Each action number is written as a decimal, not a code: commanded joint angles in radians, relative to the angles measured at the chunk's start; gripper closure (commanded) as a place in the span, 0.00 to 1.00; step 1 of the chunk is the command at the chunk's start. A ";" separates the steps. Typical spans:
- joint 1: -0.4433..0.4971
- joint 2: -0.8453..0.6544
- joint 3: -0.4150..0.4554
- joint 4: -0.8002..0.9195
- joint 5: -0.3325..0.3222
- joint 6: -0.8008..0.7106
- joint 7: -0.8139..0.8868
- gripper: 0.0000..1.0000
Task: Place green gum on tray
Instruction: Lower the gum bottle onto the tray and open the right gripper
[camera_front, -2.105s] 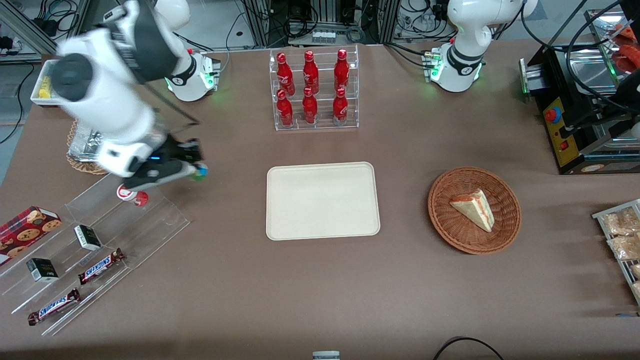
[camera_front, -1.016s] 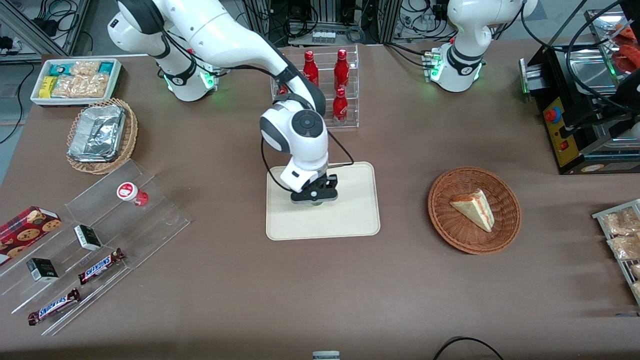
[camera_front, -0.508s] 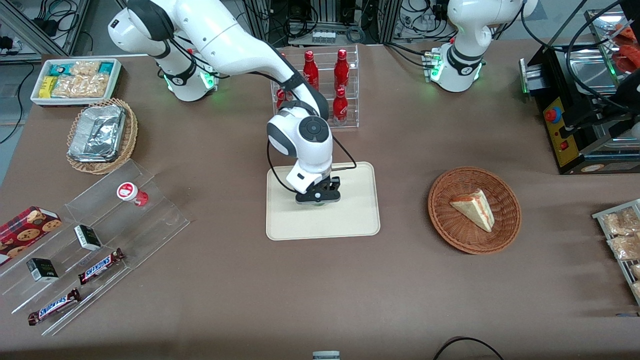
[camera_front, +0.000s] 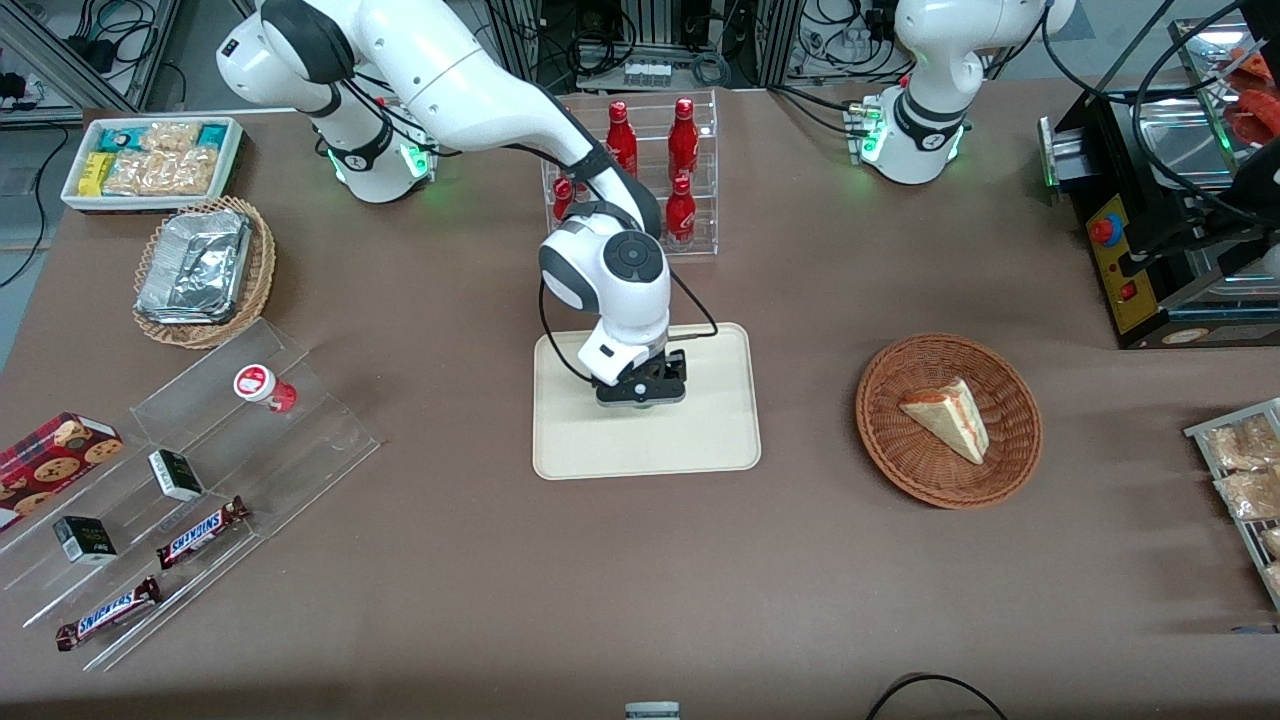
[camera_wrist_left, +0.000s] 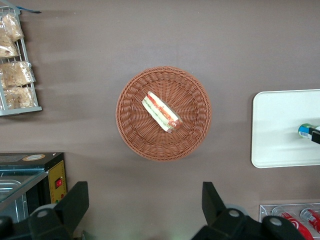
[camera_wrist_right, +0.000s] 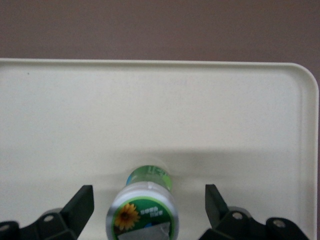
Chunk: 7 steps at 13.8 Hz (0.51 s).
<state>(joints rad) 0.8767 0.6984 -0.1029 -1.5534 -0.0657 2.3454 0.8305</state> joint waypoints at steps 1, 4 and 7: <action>-0.033 -0.078 0.005 0.007 -0.009 -0.065 -0.004 0.00; -0.073 -0.163 0.005 0.007 0.001 -0.164 -0.094 0.00; -0.137 -0.241 0.005 0.006 0.073 -0.245 -0.215 0.00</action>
<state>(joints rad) 0.7816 0.5144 -0.1059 -1.5339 -0.0359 2.1564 0.6945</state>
